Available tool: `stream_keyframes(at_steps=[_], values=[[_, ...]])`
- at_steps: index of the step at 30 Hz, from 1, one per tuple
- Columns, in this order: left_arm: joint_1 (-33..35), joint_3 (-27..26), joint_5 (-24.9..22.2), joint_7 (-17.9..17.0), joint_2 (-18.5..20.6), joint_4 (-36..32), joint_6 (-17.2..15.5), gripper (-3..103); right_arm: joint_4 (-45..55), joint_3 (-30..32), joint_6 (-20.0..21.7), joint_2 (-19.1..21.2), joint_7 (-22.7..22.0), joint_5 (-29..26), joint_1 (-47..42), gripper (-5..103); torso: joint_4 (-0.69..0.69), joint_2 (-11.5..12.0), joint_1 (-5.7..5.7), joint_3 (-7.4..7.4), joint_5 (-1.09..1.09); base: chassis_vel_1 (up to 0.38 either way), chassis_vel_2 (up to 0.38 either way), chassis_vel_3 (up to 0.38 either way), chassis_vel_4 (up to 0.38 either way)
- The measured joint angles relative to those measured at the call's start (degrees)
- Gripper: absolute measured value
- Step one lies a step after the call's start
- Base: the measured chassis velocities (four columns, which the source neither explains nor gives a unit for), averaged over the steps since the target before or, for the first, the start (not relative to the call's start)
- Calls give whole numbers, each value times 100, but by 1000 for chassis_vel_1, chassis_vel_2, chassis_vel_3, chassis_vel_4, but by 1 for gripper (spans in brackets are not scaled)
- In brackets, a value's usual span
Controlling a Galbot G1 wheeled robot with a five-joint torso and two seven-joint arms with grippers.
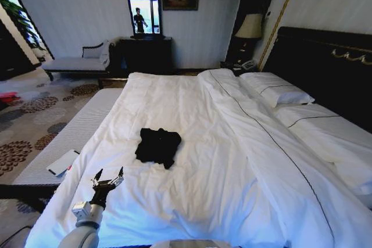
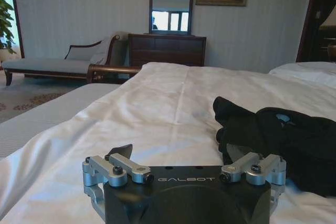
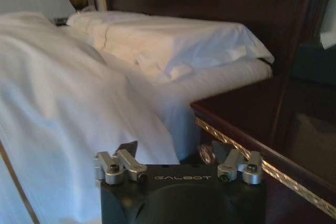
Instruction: Fold the clothes on the bed.
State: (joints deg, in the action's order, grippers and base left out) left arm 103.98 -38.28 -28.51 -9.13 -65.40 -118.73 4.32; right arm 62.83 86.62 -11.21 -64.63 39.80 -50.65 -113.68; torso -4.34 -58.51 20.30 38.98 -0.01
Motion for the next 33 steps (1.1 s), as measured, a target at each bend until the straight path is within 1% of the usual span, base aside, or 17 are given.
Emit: stream_keyframes(at_steps=[1, 3, 5, 6, 8, 10, 11, 15, 17, 19, 20, 21, 23, 25, 28, 31, 33], values=[[10, 4, 20, 1, -3, 0, 2, 100, 112, 34, 0, -37, 18, -7, -22, 86, 0, 0, 0, 0, 0, 0, 0, 0, 0], [16, 8, 39, 1, -8, -4, 2, 100, 248, 59, 0, -72, 21, -27, -37, 86, 0, 0, 0, 0, 0, 0, 0, 0, 0], [46, 8, 67, 1, -18, -51, 2, 100, 655, 89, 5, -169, 18, -97, -67, 96, 2, 0, 0, 0, 0, 0, 0, 0, 0], [46, 8, 67, 1, -18, -51, 2, 100, 655, 89, 5, -169, 18, -97, -67, 96, 2, 0, 0, 0, 0, 0, 0, 0, 0], [75, -8, 76, 2, -17, -87, -4, 100, 1042, 90, 11, -244, -7, -116, -101, 100, 2, 0, 0, 0, 1, 0, 0, 0, 0], [121, -52, 88, 2, -20, -138, -9, 100, 1562, 77, 62, -356, -171, -178, -112, 100, 2, 0, 0, 0, 0, 0, 0, 0, 0], [121, -52, 88, 2, -20, -138, -9, 100, 1562, 77, 62, -356, -171, -178, -112, 100, 2, 0, 0, 0, 0, 0, 0, 0, 0], [233, -131, 153, 12, -64, -311, -9, 100, 2426, 21, 190, -455, -668, -151, -86, 100, 2, 0, 0, 0, 0, 0, 0, 0, 0], [239, -134, 157, 12, -66, -321, -10, 100, 2445, 20, 193, -456, -677, -150, -86, 100, 2, 0, 0, 0, 0, 0, 0, 0, 0], [313, -164, 189, 19, -98, -481, -30, 100, 3216, -33, 232, -486, -962, -79, -89, 100, 2, 0, 0, 0, 1, 0, 0, 0, 0], [313, -164, 189, 19, -98, -481, -30, 100, 3216, -33, 232, -486, -962, -79, -89, 100, 2, 0, 0, 0, 1, 0, 0, 0, 0], [319, -165, 208, 19, -109, -517, -39, 100, 3425, -54, 238, -499, -1037, -67, -87, 100, 3, 0, 0, 0, 0, 0, 0, 0, 0], [321, -165, 222, 18, -114, -530, -47, 100, 3560, -73, 242, -509, -1075, -59, -81, 100, 1, 0, 0, 0, 0, 0, 0, 0, 0], [320, -143, 284, -1, -139, -586, -86, 100, 4064, -225, 257, -585, -1208, 85, -5, 100, 2, 0, 0, 0, -1, 0, 0, 0, 0], [315, -121, 311, -18, -151, -604, -112, 100, 4178, -325, 261, -625, -1238, 193, 63, 100, 1, 0, 0, 0, -1, 0, 0, 0, 0], [289, -70, 382, -41, -164, -611, -146, 100, 4221, -498, 261, -687, -1235, 496, 217, 100, 1, 0, 0, 1, 1, 0, 0, 0, 0], [260, -35, 446, -58, -169, -609, -159, 100, 4248, -605, 271, -756, -1219, 829, 299, 100, 1, 0, 0, 1, 1, 0, 0, 0, 0]])
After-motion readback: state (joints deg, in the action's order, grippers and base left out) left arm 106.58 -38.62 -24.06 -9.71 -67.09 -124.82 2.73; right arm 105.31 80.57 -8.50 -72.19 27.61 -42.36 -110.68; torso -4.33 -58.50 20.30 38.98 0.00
